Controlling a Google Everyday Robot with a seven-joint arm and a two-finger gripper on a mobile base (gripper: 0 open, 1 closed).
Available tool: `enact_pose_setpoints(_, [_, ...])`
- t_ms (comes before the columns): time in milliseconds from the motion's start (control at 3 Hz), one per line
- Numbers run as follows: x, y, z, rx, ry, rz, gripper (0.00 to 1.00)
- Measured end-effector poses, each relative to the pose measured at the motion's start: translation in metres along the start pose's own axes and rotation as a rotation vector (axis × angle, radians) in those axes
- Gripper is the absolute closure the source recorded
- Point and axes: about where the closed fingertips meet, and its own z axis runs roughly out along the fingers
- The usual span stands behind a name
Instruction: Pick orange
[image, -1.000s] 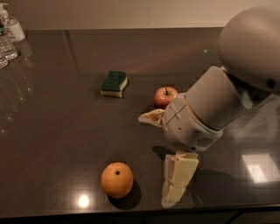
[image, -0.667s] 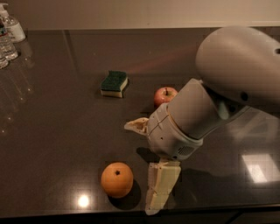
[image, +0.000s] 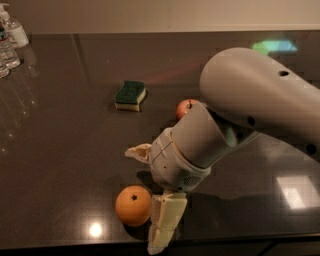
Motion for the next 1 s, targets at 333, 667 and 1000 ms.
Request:
enact_pose_setpoints(333, [-0.0028,0.0011,0.0051,0.0,-0.004,-0.009,0.15])
enact_pose_setpoints(667, [-0.005,0.0019,0.0047,0.001,-0.015,-0.009,0.39])
enact_pose_setpoints(1000, [-0.0092,0.002,0.0006,0.008,-0.03,-0.011,0.71])
